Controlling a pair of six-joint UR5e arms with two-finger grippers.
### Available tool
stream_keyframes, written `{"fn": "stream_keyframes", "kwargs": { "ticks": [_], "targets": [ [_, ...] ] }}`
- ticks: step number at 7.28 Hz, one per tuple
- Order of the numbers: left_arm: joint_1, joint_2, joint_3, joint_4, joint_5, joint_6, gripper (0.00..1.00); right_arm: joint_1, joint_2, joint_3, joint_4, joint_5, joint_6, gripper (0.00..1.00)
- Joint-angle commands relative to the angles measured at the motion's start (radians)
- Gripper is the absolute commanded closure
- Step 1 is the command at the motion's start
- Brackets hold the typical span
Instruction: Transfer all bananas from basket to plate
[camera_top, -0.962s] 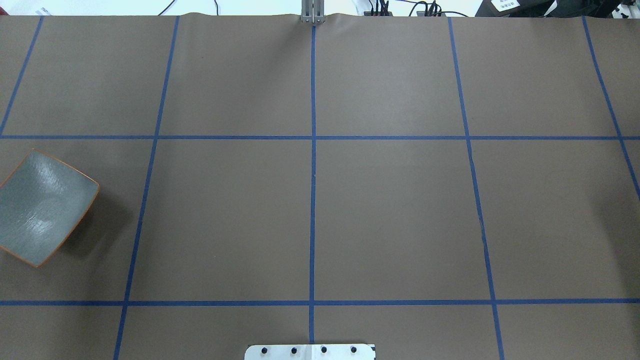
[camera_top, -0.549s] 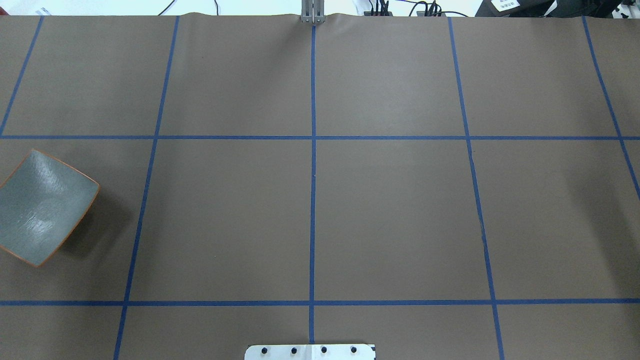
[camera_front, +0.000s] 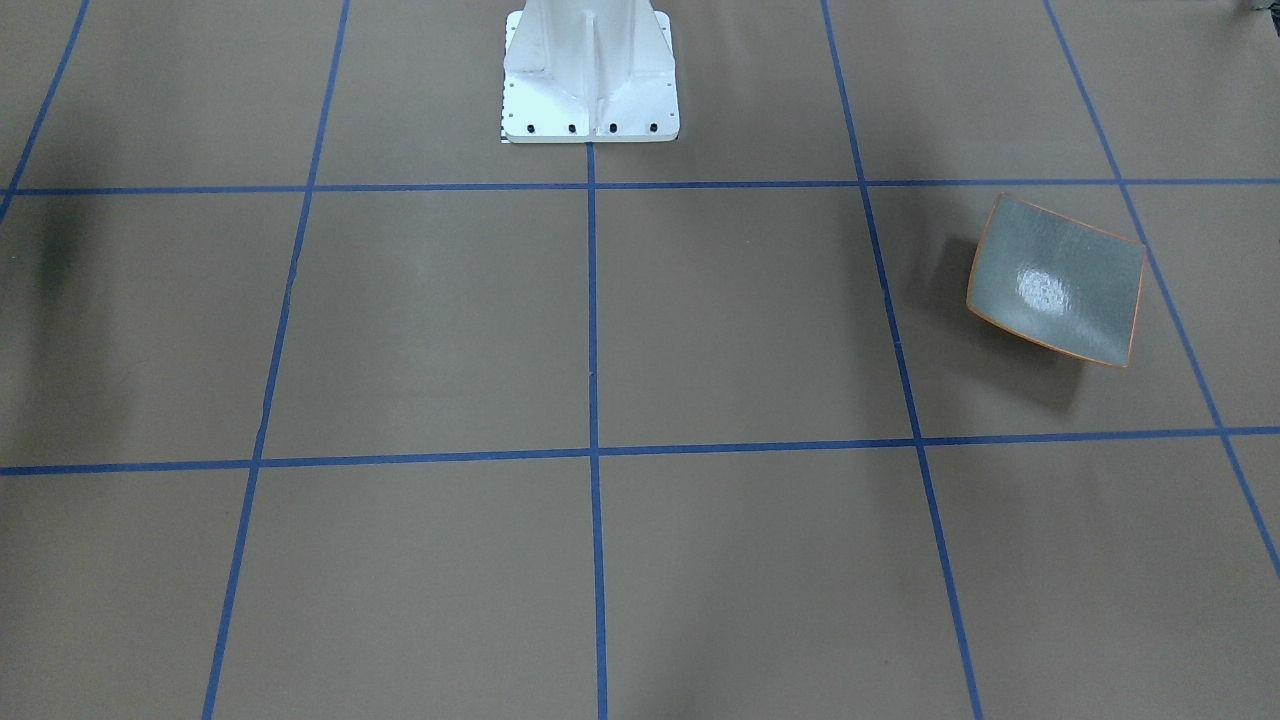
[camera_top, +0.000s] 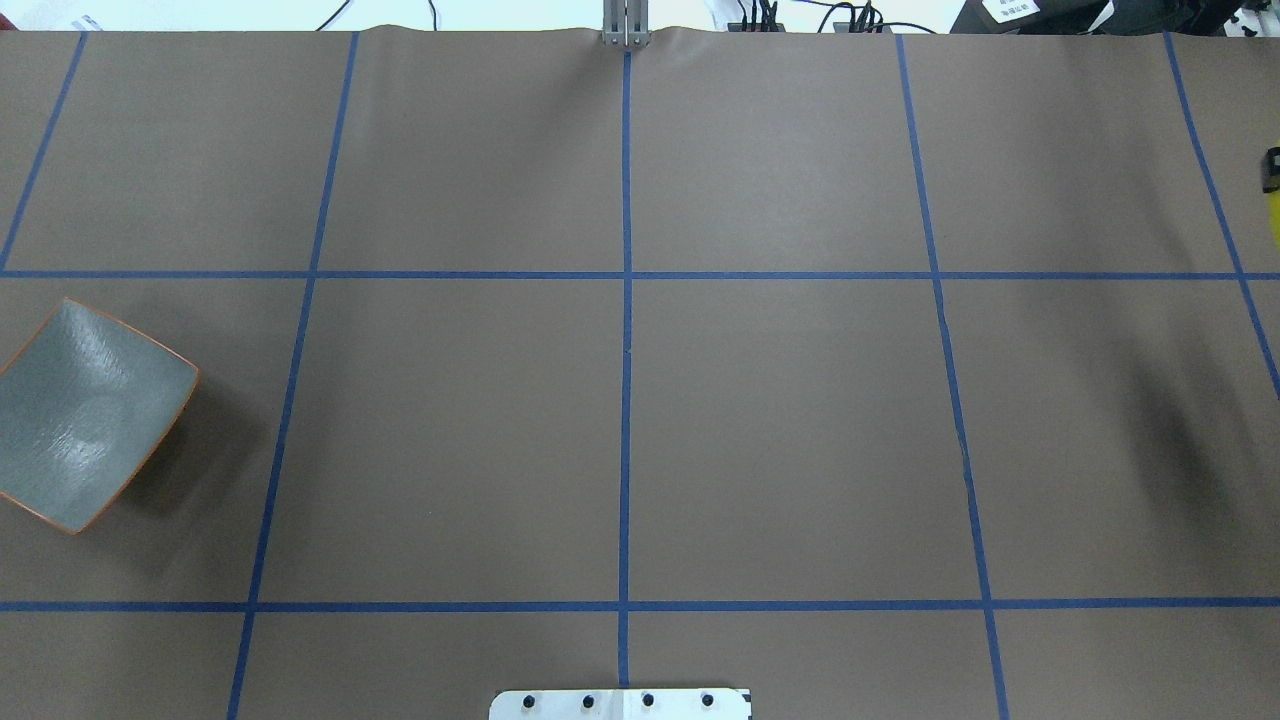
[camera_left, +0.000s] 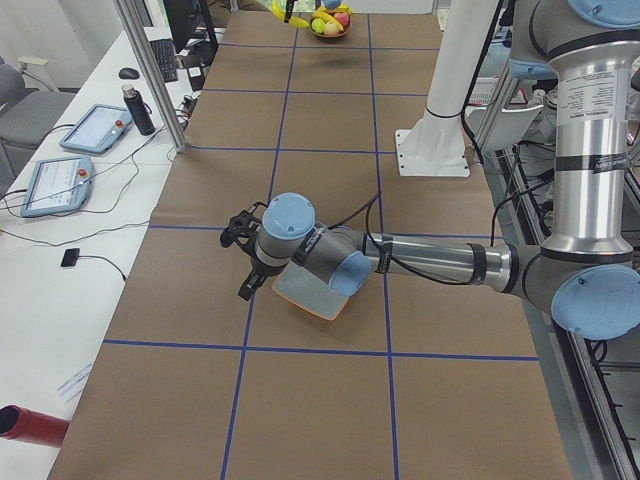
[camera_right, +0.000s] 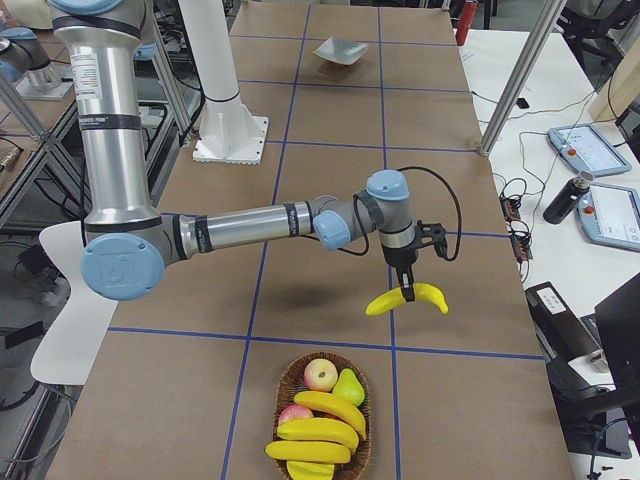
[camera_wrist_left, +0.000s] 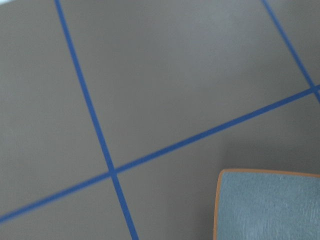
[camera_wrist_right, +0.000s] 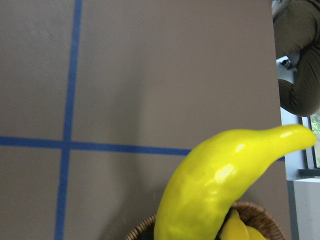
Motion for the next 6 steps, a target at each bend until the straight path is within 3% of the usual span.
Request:
{"fn": "stream_keyframes", "kwargs": {
  "ticks": [1,2,4,6],
  "targets": [
    [0.091,-0.114,0.042,-0.070,-0.008,-0.128,0.00,-0.113,0.119,0.019,0.002,0.012,0.279,1.00],
    [0.156,-0.175,0.034,-0.099,-0.022,-0.366,0.00,-0.153,0.180,0.028,0.004,0.012,0.409,1.00],
    [0.306,-0.217,0.037,-0.317,-0.011,-0.611,0.00,-0.234,0.263,0.074,0.010,0.012,0.680,1.00],
    [0.465,-0.353,0.039,-0.350,-0.008,-0.826,0.00,-0.302,0.326,0.126,0.011,0.011,0.955,1.00]
  ]
}}
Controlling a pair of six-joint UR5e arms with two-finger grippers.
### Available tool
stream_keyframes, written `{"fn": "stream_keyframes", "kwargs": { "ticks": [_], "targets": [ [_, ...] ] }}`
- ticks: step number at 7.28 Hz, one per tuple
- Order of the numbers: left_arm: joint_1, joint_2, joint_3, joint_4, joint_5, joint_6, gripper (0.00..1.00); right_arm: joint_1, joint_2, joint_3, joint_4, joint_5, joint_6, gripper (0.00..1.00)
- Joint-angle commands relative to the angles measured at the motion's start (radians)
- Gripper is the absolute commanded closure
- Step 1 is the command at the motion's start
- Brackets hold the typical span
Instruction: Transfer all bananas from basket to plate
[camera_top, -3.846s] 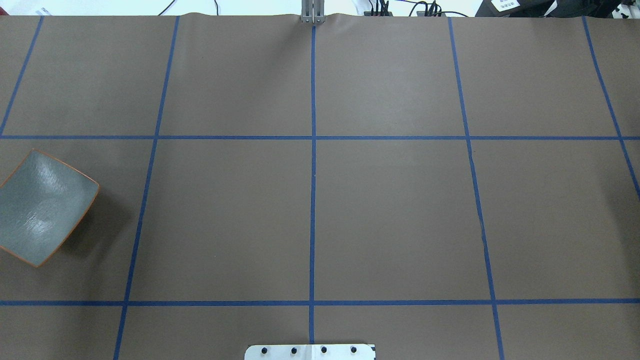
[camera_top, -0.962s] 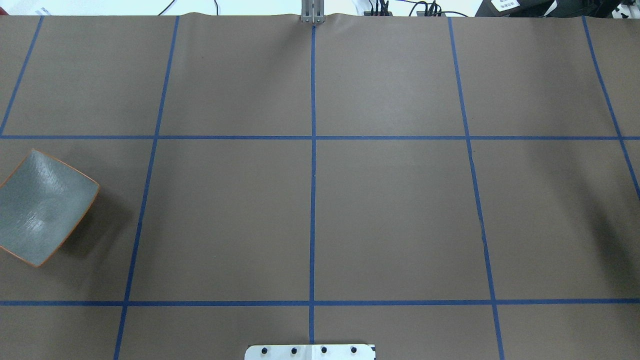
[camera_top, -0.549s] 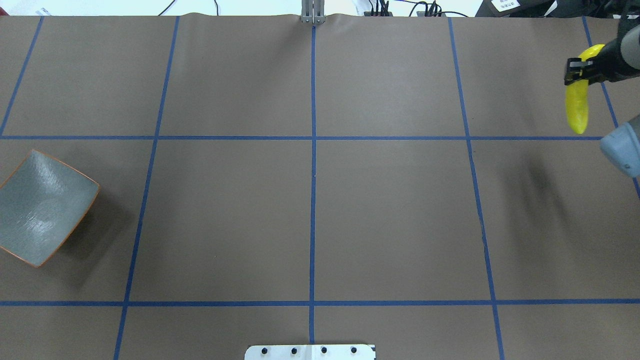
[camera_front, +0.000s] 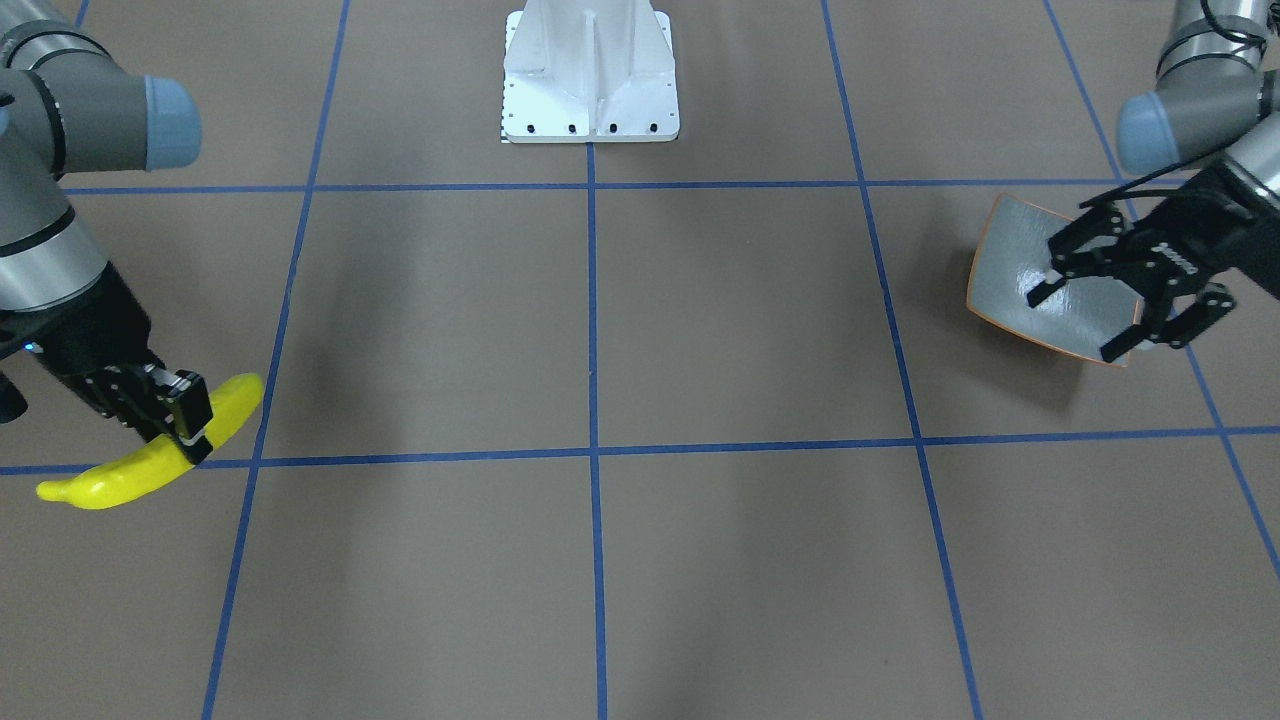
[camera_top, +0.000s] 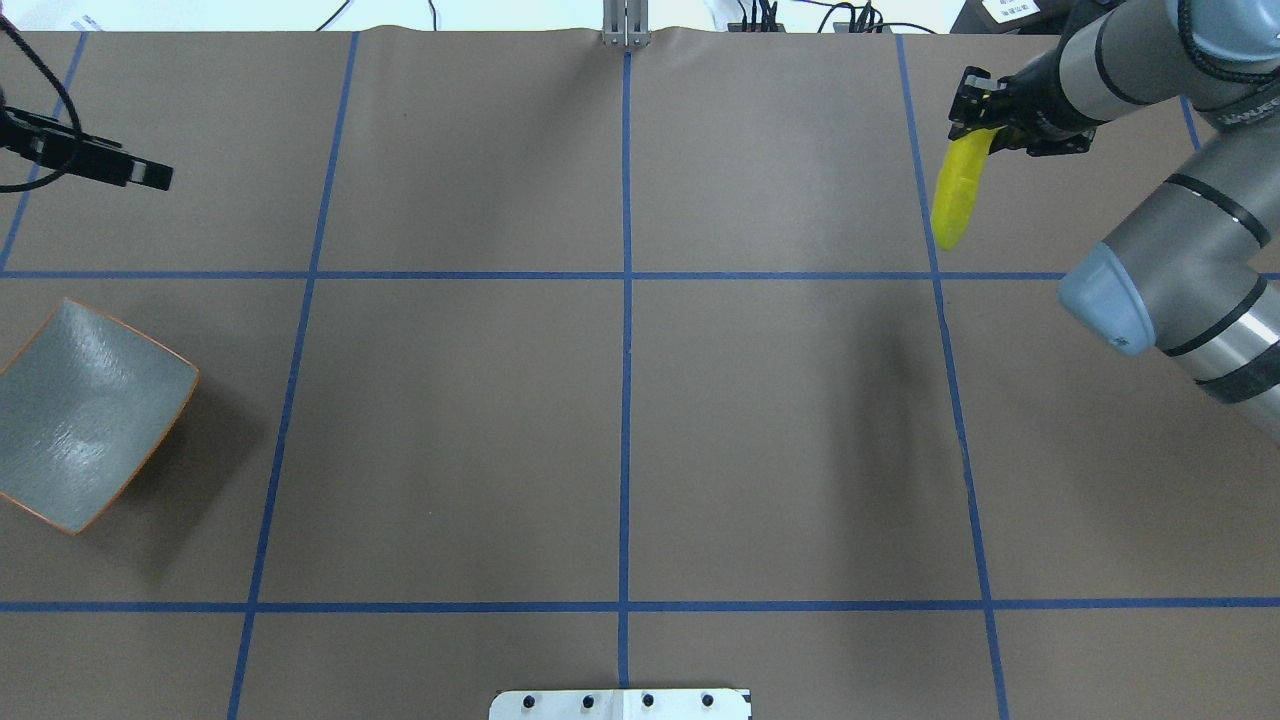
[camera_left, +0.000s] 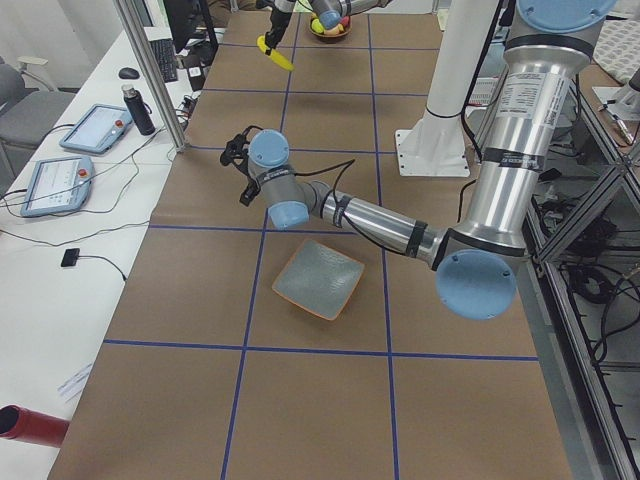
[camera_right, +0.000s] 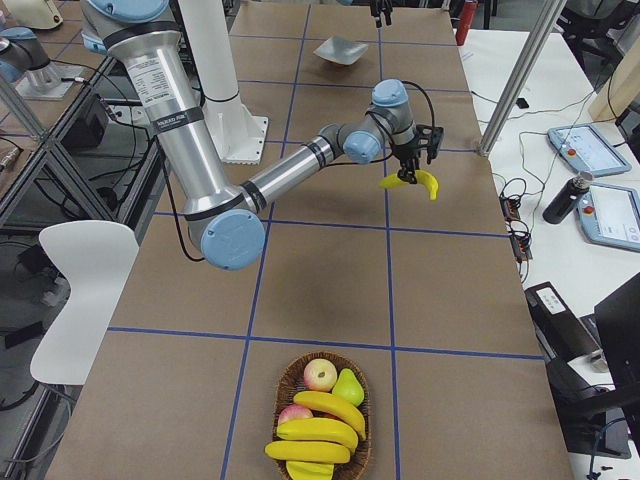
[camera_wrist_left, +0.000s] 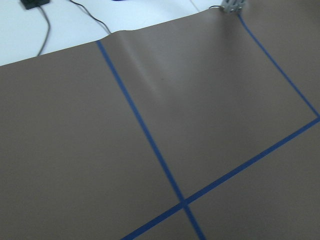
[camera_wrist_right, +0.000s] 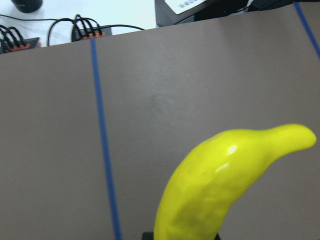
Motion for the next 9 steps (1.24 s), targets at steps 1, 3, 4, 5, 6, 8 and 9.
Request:
{"fn": "stream_keyframes", "kwargs": {
  "ticks": [1,3,4,5,6,8,9],
  "targets": [
    [0.165,-0.141,-0.001,-0.032,0.018,-0.192,0.00,-0.077,0.085,0.043,-0.001,-0.008,0.277,1.00],
    [0.246,-0.236,0.002,-0.032,0.026,-0.361,0.00,-0.159,0.187,0.043,-0.010,-0.013,0.471,1.00],
    [0.269,-0.261,-0.004,-0.032,0.026,-0.366,0.00,-0.195,0.218,0.044,-0.013,-0.013,0.517,1.00],
    [0.285,-0.270,-0.007,-0.032,0.026,-0.366,0.00,-0.221,0.247,0.044,-0.011,-0.013,0.536,1.00],
    [0.292,-0.272,-0.011,-0.034,0.024,-0.368,0.00,-0.252,0.273,0.044,-0.004,-0.013,0.536,1.00],
    [0.317,-0.275,-0.041,-0.033,0.024,-0.377,0.00,-0.295,0.339,0.046,-0.005,-0.017,0.551,1.00],
    [0.335,-0.275,-0.045,-0.034,0.023,-0.379,0.00,-0.331,0.359,0.046,-0.004,-0.069,0.566,1.00]
  ]
}}
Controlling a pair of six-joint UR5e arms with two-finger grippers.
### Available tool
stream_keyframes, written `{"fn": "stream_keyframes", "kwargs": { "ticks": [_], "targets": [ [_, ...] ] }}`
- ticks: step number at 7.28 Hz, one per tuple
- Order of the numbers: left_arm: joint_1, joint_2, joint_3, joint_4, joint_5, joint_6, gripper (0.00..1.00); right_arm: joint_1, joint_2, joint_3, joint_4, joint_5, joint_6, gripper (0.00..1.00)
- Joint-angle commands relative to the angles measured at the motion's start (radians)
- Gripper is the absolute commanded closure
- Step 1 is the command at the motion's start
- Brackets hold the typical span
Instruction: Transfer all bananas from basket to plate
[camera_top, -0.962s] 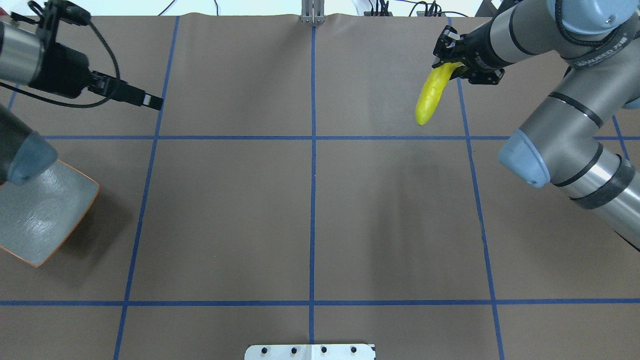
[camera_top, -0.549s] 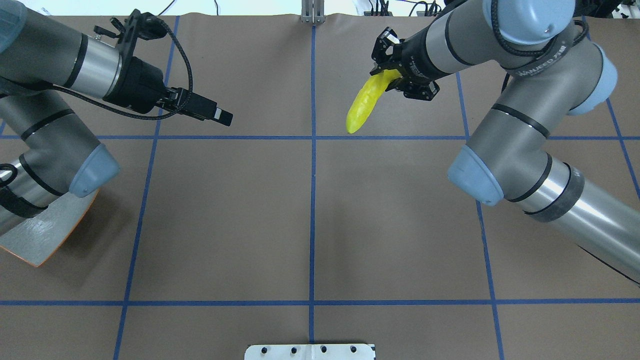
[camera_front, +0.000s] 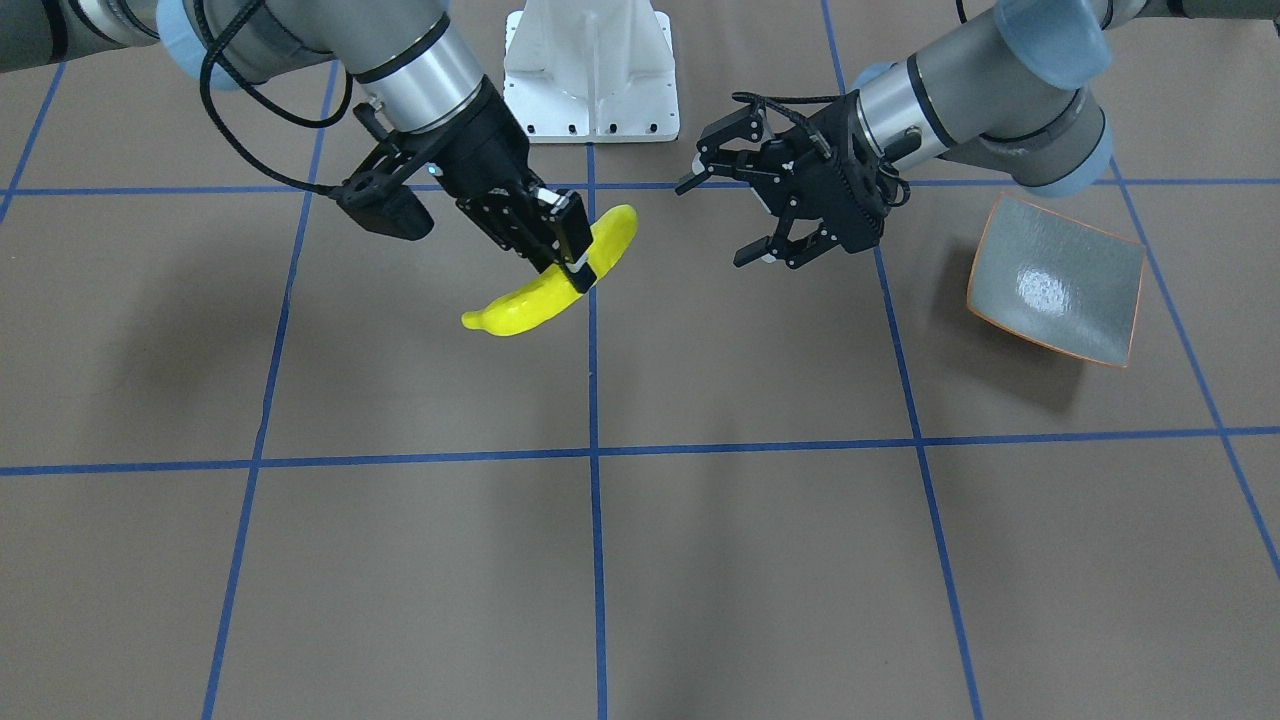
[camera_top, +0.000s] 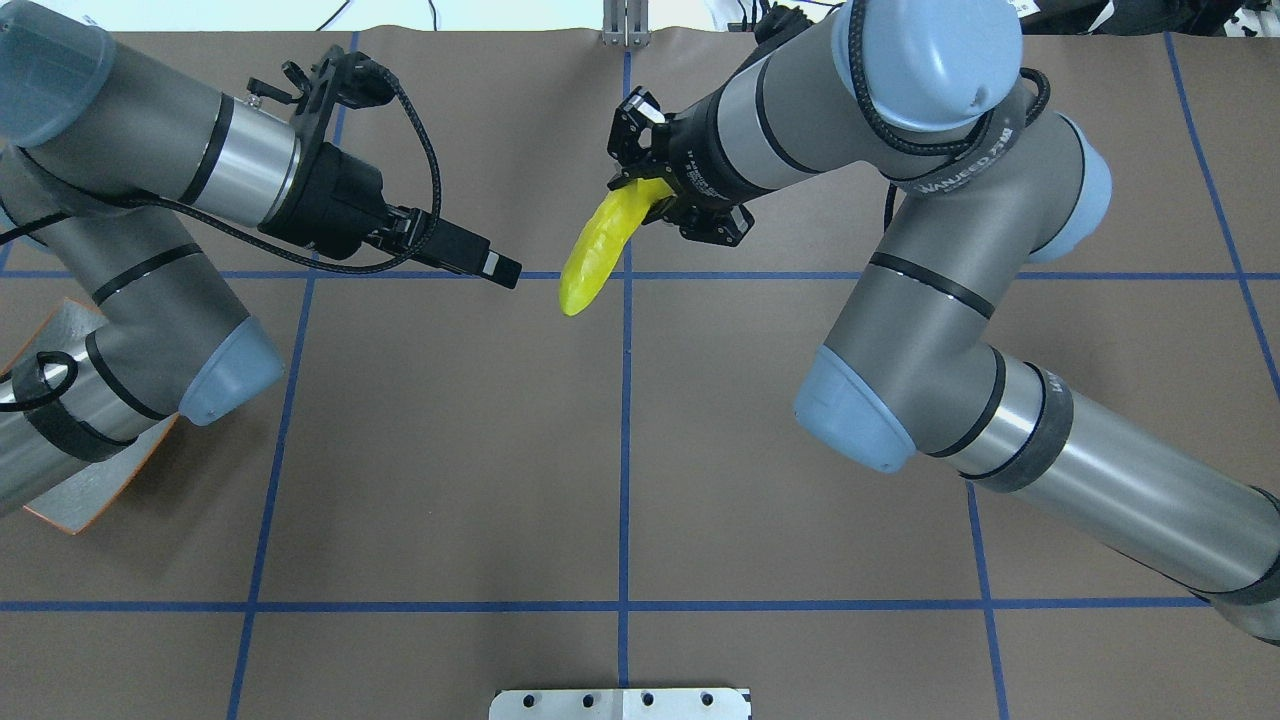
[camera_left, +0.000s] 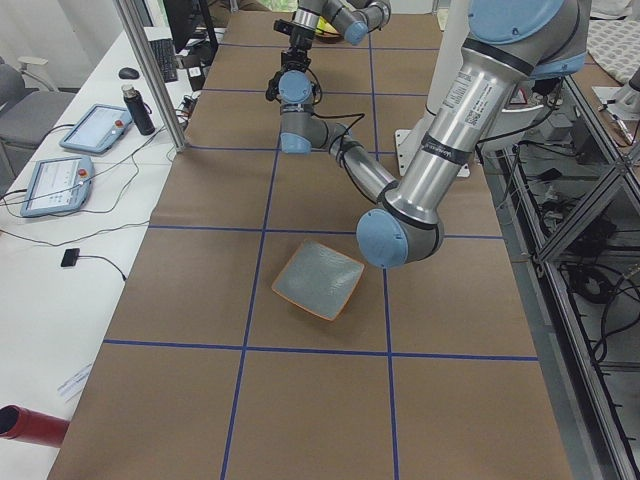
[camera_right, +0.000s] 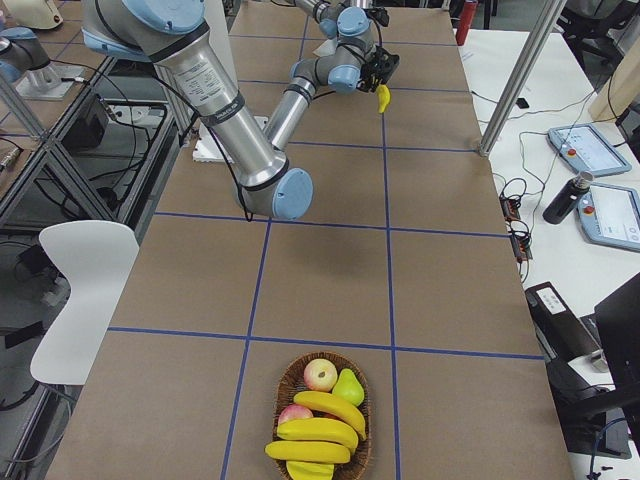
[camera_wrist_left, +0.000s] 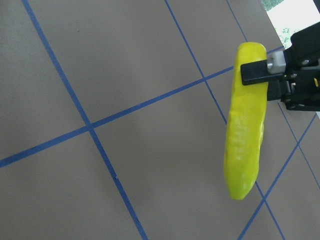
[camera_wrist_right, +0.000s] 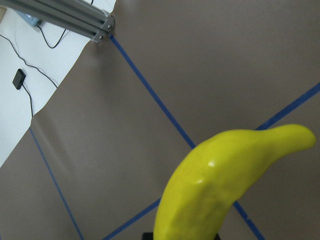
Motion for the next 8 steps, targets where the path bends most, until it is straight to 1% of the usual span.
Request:
{"fn": "stream_keyframes", "kwargs": {
  "ticks": [1,3,4,5,6,7,8],
  "targets": [
    [0.029,-0.001,-0.018,-0.001,-0.003,-0.003,0.00,-0.060,0.037,-0.001,0.001,-0.071,0.017,1.00],
    [0.056,-0.001,-0.019,-0.001,-0.004,-0.006,0.01,-0.066,0.045,0.000,0.001,-0.074,0.017,1.00],
    [0.056,-0.001,-0.020,-0.001,-0.004,-0.006,0.17,-0.069,0.045,0.000,0.001,-0.074,0.017,1.00],
    [0.058,-0.001,-0.017,-0.017,-0.004,-0.006,0.37,-0.074,0.045,0.000,0.001,-0.085,0.015,1.00],
    [0.065,-0.002,-0.019,-0.019,-0.003,-0.005,0.65,-0.075,0.045,0.000,0.001,-0.087,0.014,1.00],
    [0.065,-0.002,-0.019,-0.027,-0.004,-0.003,0.99,-0.075,0.045,-0.001,0.001,-0.085,0.004,1.00],
    [0.065,-0.001,-0.019,-0.047,-0.003,-0.008,1.00,-0.075,0.043,-0.003,0.001,-0.087,-0.005,0.86]
  ]
}}
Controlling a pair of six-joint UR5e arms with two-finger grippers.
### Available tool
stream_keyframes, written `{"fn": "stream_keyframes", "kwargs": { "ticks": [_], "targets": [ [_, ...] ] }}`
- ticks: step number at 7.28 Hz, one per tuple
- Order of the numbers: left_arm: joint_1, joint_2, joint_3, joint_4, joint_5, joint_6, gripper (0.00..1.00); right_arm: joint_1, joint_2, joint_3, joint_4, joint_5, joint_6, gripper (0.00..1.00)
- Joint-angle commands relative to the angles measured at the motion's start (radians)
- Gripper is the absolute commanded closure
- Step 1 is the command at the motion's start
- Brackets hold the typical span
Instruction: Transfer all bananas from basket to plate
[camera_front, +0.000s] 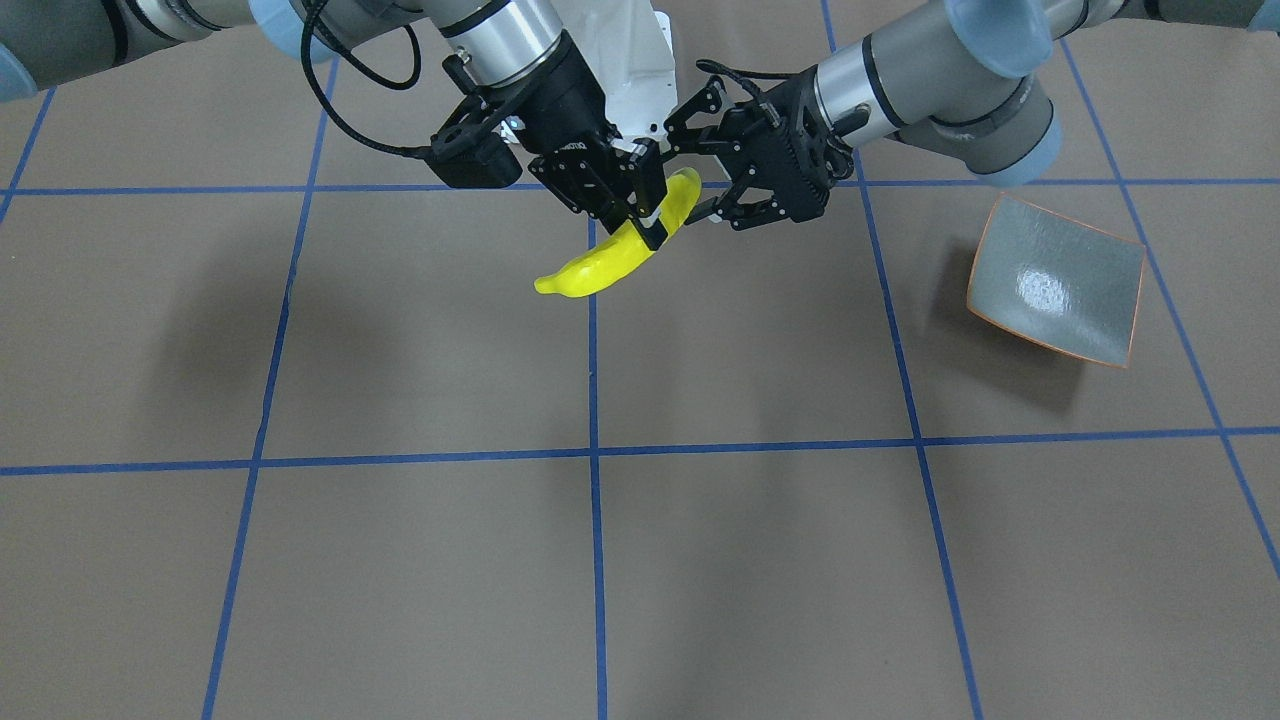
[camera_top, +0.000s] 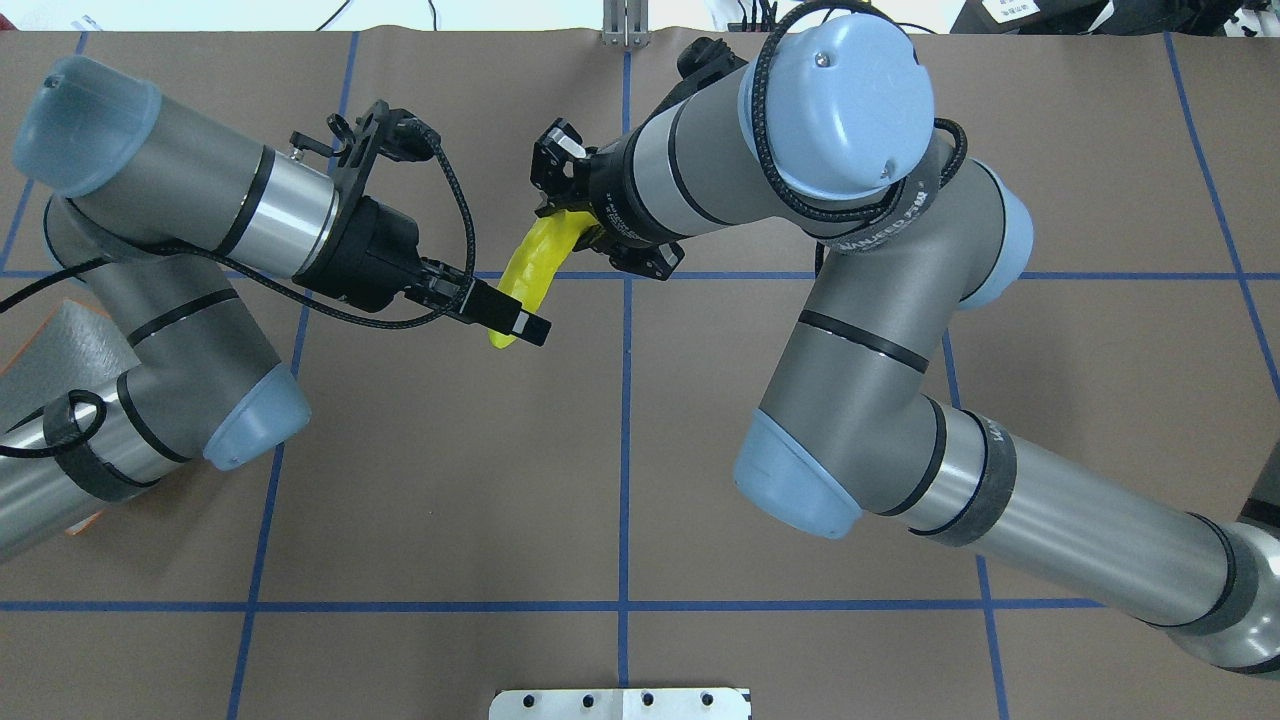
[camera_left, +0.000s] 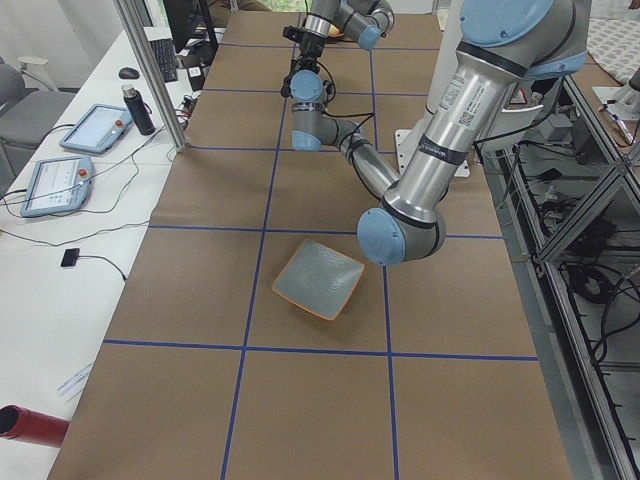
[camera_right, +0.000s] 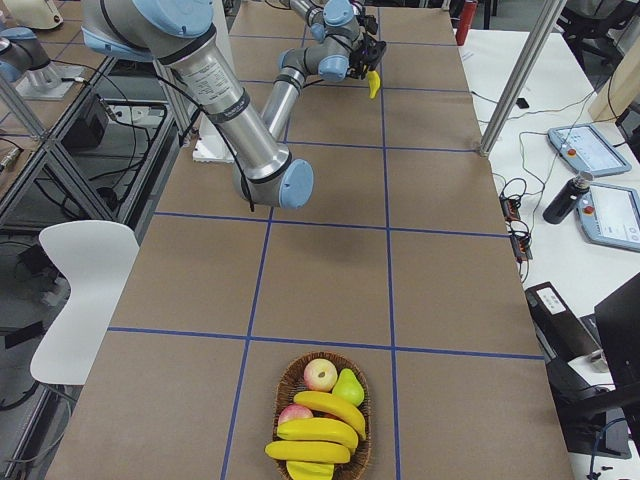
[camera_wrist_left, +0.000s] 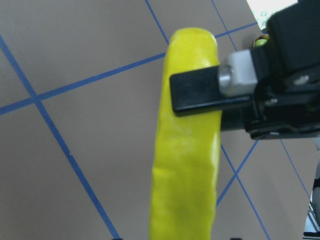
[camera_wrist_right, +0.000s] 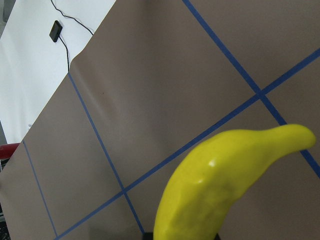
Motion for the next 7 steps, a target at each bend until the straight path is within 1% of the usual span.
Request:
{"fn": "stream_keyframes", "kwargs": {
  "ticks": [1,2,4,5,6,7],
  "targets": [
    [0.001,0.002,0.001,-0.019,0.001,-0.003,1.00,-0.001,-0.001,-0.002,0.000,-0.007,-0.017,0.01],
    [0.000,0.010,0.003,-0.019,0.002,-0.009,1.00,0.001,-0.003,0.001,0.000,-0.023,-0.047,0.00],
    [-0.010,0.022,0.004,-0.020,0.004,-0.029,1.00,0.034,-0.041,0.067,-0.003,-0.017,-0.112,0.00],
    [-0.014,0.077,-0.005,-0.023,0.002,-0.029,1.00,0.076,-0.067,0.070,-0.005,0.005,-0.118,0.00],
    [-0.035,0.163,-0.032,-0.025,-0.002,-0.026,1.00,0.114,-0.122,0.081,-0.009,0.032,-0.159,0.00],
    [-0.083,0.285,-0.073,-0.055,-0.008,-0.032,1.00,0.148,-0.197,0.110,-0.011,0.037,-0.226,0.00]
  ]
}}
